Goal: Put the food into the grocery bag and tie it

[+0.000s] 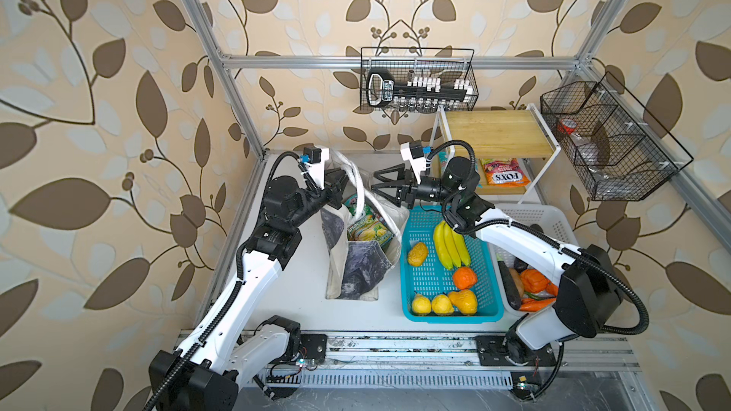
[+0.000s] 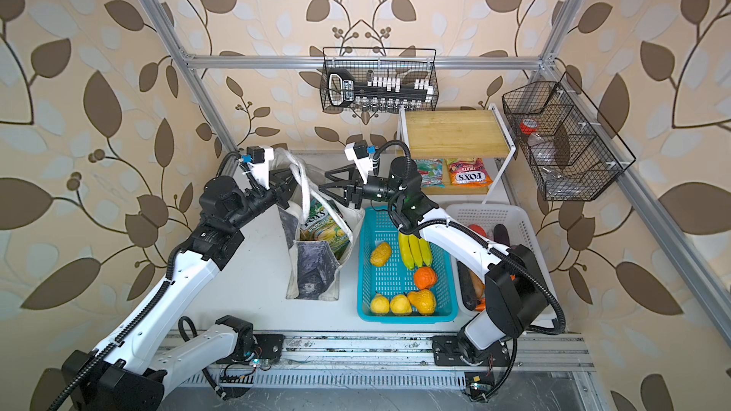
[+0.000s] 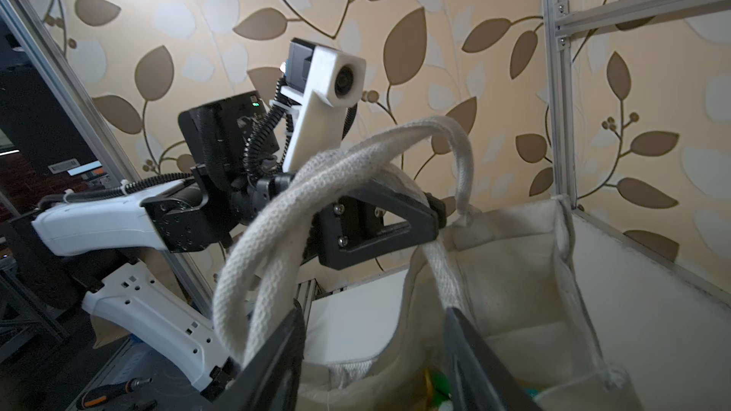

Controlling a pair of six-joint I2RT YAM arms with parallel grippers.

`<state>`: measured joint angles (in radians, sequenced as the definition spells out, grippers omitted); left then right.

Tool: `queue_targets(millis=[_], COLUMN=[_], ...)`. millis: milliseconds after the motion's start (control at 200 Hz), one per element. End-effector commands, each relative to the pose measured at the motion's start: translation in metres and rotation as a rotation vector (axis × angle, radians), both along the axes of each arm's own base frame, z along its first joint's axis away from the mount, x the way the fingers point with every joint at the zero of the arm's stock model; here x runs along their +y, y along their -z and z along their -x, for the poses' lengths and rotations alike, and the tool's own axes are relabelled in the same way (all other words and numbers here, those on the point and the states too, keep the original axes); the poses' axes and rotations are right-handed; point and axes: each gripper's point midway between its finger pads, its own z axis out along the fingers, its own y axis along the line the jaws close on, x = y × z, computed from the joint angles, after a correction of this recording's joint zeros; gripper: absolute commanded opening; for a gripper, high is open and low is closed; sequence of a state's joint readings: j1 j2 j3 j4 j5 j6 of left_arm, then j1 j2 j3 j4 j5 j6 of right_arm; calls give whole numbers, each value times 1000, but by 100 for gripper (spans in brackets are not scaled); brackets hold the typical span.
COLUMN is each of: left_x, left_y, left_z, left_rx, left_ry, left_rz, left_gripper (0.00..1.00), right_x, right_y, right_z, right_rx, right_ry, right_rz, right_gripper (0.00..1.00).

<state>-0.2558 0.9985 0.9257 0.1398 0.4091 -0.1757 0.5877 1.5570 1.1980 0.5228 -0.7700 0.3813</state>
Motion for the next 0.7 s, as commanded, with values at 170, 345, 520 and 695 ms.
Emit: queue_targets(millis=[170, 345, 520, 695], left_x=[3, 1, 1, 1], left_y=[-43, -41, -40, -34], left_z=[13, 15, 19, 19], left_rx=[-83, -77, -66, -46], left_ry=[2, 23, 30, 32], left_rz=[76, 112, 143, 157], left_gripper=[0, 0, 0, 0], right_x=[-18, -2, 22, 43], right_y=[35, 51, 49, 47], right_z=[-10, 11, 45, 58], right_rx=[-69, -113, -272, -308], right_ry=[52, -27, -142, -206], right_rz=[175, 197, 203, 166], right_gripper=[70, 100, 89, 82])
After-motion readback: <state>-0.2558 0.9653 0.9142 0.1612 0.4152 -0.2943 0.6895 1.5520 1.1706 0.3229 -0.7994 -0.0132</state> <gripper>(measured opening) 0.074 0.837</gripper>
